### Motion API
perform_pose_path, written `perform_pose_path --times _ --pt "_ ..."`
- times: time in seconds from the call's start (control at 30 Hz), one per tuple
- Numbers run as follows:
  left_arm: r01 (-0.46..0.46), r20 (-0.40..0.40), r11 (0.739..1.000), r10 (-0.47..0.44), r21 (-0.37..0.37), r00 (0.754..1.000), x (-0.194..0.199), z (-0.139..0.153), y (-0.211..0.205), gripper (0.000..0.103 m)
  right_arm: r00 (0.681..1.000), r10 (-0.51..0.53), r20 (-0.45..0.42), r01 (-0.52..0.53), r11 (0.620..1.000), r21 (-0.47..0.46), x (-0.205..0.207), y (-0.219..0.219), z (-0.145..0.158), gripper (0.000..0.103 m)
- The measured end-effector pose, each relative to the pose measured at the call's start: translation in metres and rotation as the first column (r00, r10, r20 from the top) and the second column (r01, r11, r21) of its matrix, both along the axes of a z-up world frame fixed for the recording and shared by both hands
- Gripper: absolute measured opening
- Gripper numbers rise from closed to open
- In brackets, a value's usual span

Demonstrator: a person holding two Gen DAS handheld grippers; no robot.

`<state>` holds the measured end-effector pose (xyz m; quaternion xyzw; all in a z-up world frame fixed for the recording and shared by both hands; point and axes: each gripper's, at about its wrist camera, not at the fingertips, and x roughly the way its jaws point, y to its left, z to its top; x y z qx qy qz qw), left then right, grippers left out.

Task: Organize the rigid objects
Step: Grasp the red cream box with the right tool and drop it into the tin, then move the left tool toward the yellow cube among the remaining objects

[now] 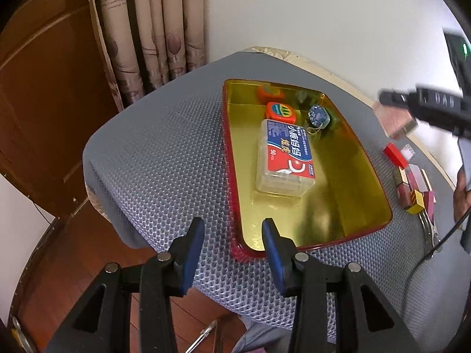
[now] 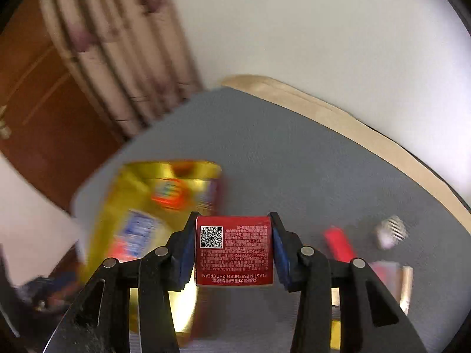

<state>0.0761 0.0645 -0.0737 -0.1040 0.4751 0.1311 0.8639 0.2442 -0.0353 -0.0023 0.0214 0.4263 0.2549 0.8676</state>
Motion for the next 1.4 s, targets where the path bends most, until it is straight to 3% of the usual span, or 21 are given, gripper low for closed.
perform_pose_path --times 0.17,0.43,0.5,0.53,0.57,0.7,0.8,0.83,0.9,1.0,1.1,1.17,1.2,1.3,1.4 --pt "-0.002 0.019 0.999 0.002 0.036 1.000 -0.001 0.005 -0.003 0.041 0.996 0.083 -0.026 -0.084 0.996 -0.028 0.009 0.055 -0.007 0.042" --pt "-0.023 0.022 0.998 0.021 0.055 1.000 0.001 0.005 0.001 0.041 0.996 0.040 -0.082 -0.045 0.997 -0.063 0.039 0.080 -0.037 0.044" --pt "-0.015 0.006 0.998 0.015 0.053 1.000 0.003 0.002 0.000 0.041 0.995 0.034 -0.096 -0.038 0.998 -0.040 0.041 0.079 -0.038 0.056" --pt "-0.015 0.002 0.998 0.014 0.055 1.000 0.003 0.002 0.000 0.041 0.996 0.026 -0.091 -0.027 1.000 -0.008 0.037 0.073 -0.034 0.071" --pt "-0.014 0.001 0.998 0.014 0.059 1.000 0.003 0.002 -0.001 0.041 0.997 0.021 -0.074 -0.020 1.000 0.013 0.031 0.067 -0.028 0.074" --pt "-0.019 0.028 0.996 0.016 0.088 0.999 -0.001 0.008 -0.006 0.041 0.997 -0.064 0.039 0.058 0.989 0.138 -0.020 0.008 -0.001 0.074" --pt "0.004 0.046 0.994 -0.009 0.106 0.999 -0.005 0.011 -0.013 0.041 0.973 -0.199 0.121 0.184 0.974 0.129 -0.077 -0.060 -0.005 0.083" --pt "0.019 0.047 0.994 -0.024 0.112 0.999 -0.005 0.011 -0.017 0.041 0.959 -0.249 0.133 0.236 0.966 0.105 -0.098 -0.087 -0.015 0.089" --pt "0.065 0.049 0.990 -0.072 0.125 0.996 -0.008 0.012 -0.029 0.041 0.927 -0.342 0.155 0.346 0.938 -0.002 -0.131 -0.136 -0.039 0.089" --pt "0.152 0.060 0.978 -0.161 0.140 0.985 -0.011 0.013 -0.052 0.041 0.873 -0.471 0.125 0.487 0.844 -0.225 -0.167 -0.204 -0.090 0.089" --pt "0.274 0.048 0.951 -0.283 0.140 0.958 -0.016 0.012 -0.084 0.041 0.810 -0.576 0.105 0.581 0.765 -0.277 -0.198 -0.259 -0.121 0.089" --pt "0.361 0.026 0.921 -0.369 0.149 0.929 -0.016 0.008 -0.110 0.042 0.779 -0.622 0.078 0.621 0.748 -0.233 -0.214 -0.285 -0.135 0.090" --pt "0.395 0.000 0.910 -0.398 0.129 0.917 -0.013 0.004 -0.121 0.042 0.762 -0.647 0.012 0.639 0.749 -0.175 -0.216 -0.300 -0.143 0.090" --pt "0.434 -0.037 0.901 -0.433 0.020 0.900 0.006 0.000 -0.143 0.042 0.740 -0.672 -0.034 0.671 0.741 -0.022 -0.221 -0.325 -0.141 0.096" --pt "0.454 -0.035 0.888 -0.457 -0.074 0.889 0.035 0.005 -0.167 0.042 0.765 -0.643 -0.038 0.643 0.765 -0.012 -0.219 -0.322 -0.141 0.097"
